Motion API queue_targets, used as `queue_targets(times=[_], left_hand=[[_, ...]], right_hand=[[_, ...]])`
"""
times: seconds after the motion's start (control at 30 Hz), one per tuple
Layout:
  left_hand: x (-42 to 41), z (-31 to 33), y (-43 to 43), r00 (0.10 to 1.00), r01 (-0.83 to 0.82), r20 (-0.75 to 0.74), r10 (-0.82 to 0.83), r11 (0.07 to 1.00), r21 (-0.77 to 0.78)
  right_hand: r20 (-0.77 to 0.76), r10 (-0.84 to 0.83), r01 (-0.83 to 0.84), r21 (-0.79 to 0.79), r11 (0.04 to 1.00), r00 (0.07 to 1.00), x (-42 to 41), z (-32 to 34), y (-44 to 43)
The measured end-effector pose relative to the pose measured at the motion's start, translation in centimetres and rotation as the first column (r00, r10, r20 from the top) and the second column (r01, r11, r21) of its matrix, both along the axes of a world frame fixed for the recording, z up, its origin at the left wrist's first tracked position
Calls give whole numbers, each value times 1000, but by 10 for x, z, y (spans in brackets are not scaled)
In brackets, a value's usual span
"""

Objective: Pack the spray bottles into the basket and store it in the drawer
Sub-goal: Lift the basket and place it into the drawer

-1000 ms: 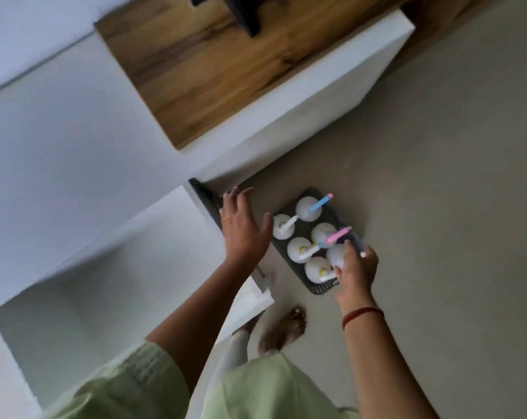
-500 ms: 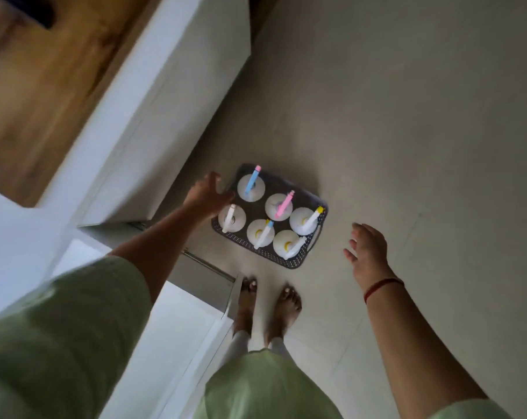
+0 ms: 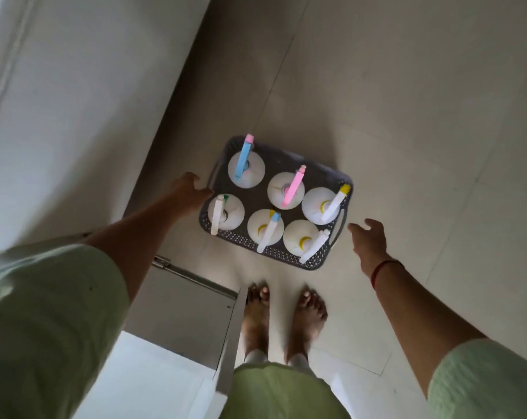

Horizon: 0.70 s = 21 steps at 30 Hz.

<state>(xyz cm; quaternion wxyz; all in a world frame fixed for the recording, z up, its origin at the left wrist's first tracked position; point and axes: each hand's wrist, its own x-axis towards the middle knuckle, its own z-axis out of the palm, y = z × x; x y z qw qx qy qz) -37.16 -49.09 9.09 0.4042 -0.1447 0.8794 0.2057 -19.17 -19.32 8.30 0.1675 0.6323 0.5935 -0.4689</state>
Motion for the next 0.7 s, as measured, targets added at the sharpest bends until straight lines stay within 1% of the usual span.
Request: queue_targets(times=[0.1,0.23,0.3,0.47,0.7], left_hand=[[-3,-25,-6,1000,10,7,-9,1000,-29],[-12,-48,-2,999,31,-35,-33,998,-55],[-16,-58,4,999,42,-7,-42,998,-37],[-20,-79,16,996,82,45,-82,997,0],[-30,-98,19,998,20,64,-23,999,44]], right_hand=[[2,-3,3,-38,999,1000,0,-32,2],[8,90,-89,-63,994,996,-2,-57,4],[7,113,-111,-88,990,994,-5,-64,3],[18,96,-92,-164,982,995,-13,-79,1],[9,104,-100,-192,976,995,-15,-97,2]])
